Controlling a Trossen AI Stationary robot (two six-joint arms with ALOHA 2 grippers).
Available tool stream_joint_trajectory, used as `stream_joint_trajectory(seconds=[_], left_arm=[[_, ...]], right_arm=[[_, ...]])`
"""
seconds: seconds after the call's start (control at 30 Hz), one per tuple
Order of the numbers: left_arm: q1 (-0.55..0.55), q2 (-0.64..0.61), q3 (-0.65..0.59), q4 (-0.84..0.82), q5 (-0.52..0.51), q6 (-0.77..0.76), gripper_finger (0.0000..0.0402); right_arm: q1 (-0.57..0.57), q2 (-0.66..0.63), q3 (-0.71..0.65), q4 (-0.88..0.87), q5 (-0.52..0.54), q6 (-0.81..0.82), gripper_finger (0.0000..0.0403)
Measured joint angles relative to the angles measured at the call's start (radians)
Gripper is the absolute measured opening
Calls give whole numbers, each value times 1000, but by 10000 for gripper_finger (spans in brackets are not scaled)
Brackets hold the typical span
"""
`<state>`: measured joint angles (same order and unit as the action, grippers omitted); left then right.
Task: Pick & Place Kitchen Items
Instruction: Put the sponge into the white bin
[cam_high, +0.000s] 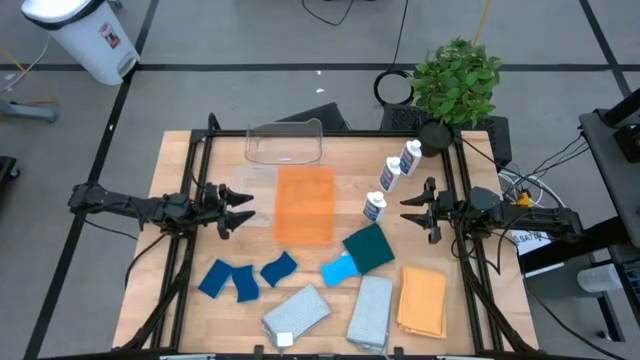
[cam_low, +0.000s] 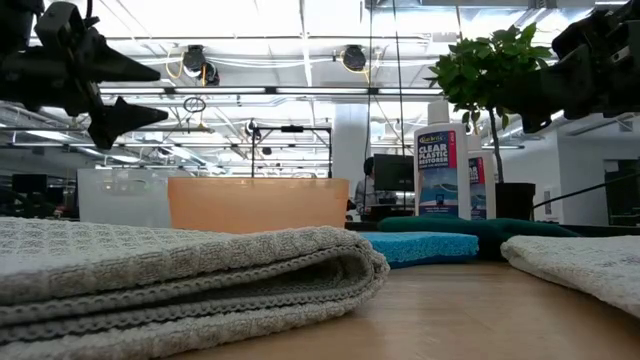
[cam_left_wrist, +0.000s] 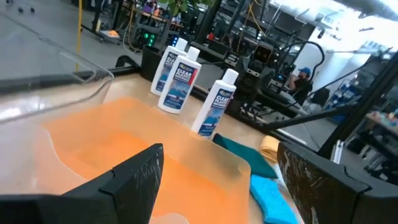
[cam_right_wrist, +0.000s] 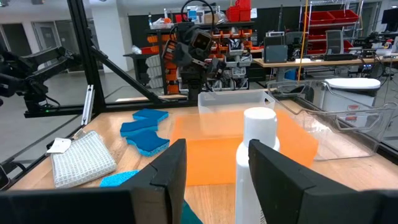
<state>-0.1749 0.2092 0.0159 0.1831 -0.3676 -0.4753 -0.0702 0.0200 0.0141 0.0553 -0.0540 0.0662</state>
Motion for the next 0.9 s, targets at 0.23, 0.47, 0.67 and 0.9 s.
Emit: stream_joint_trajectory(seconds=[0.23,0.47,0.67,0.9], left_arm=[[-34,26,174,-298,106,-134,319],[-110,257,509,-920,191,-434,319],[-211,513,578,-1087,352,-716,319],[-351,768,569,-1119,458,-992,319]], right_arm=[[0,0,0,0,0,0,146],[0,0,0,0,0,0,146],[0,0,0,0,0,0,146],[0,0,0,0,0,0,146]])
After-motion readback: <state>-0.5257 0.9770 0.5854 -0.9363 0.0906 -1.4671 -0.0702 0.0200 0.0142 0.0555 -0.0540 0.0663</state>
